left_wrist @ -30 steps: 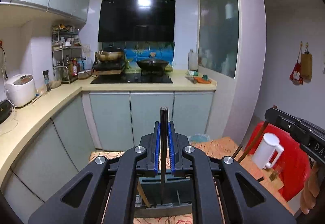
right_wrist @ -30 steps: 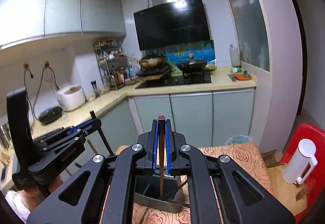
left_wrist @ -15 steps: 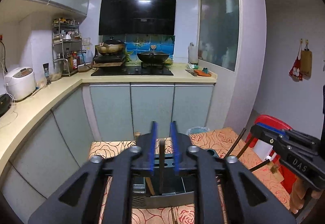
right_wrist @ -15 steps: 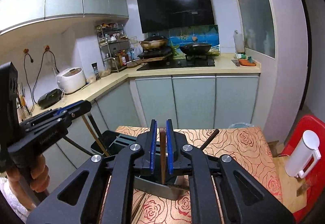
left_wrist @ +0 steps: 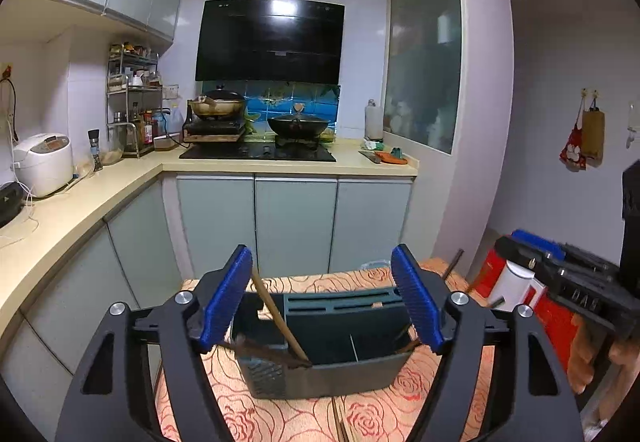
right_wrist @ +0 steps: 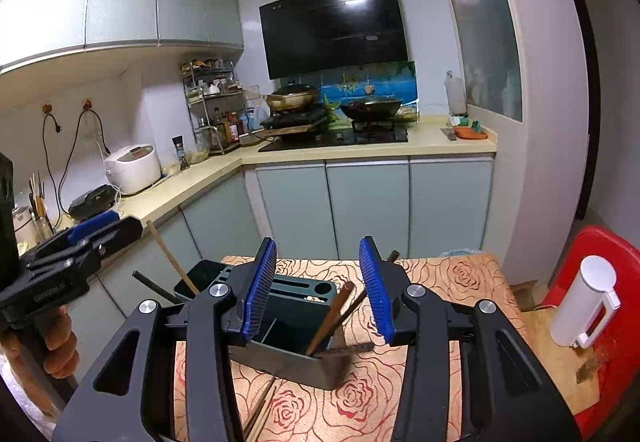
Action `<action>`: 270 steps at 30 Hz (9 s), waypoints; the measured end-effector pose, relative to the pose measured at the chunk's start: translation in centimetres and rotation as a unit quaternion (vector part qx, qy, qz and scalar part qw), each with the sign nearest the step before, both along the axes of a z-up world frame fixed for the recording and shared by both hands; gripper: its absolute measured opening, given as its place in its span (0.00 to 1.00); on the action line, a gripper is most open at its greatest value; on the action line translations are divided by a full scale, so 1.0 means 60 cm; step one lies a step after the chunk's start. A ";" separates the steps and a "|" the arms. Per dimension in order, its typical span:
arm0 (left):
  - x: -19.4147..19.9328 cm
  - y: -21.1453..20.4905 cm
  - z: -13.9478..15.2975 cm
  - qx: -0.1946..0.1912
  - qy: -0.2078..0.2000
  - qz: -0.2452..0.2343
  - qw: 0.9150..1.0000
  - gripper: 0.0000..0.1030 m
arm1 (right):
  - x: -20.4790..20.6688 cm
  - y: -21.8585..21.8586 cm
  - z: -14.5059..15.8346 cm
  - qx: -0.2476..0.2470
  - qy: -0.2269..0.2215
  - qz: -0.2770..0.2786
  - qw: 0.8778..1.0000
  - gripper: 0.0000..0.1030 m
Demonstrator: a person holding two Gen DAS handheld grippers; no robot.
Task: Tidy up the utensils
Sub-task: 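Open both tools to release the chopsticks into the caddy, then move both open tools back toward the remaining chopsticks on the table, then close the left tool on a light wooden chopstick while the right tool grasps another, then lift both held chopsticks and carry them over the black caddy, then open both tools to drop the chopsticks into the black caddy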
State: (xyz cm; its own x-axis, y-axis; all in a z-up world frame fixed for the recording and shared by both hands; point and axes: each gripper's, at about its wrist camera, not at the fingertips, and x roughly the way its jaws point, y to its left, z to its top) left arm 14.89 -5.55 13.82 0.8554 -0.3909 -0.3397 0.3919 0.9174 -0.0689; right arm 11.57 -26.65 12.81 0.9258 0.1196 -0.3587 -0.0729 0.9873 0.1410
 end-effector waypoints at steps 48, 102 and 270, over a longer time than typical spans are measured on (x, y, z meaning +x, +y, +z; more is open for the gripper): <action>-0.276 0.046 -0.379 0.153 0.165 -0.081 0.971 0.72 | -0.196 0.029 -0.302 -0.017 0.142 0.008 0.990 0.54; -0.244 0.073 -0.412 0.142 0.206 -0.026 0.968 0.50 | -0.220 0.166 -0.385 -0.101 0.192 0.071 0.974 0.37; 0.081 -0.051 0.005 0.018 0.025 0.028 0.999 0.06 | 0.076 0.031 -0.040 0.005 0.072 0.020 0.997 0.06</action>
State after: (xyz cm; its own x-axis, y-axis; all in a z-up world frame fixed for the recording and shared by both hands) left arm 19.72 -8.63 14.11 0.8579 -0.3287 -0.3950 0.3361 0.9404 -0.0527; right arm 16.12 -24.78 10.40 0.8588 0.1589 -0.4871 -0.0898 0.9827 0.1623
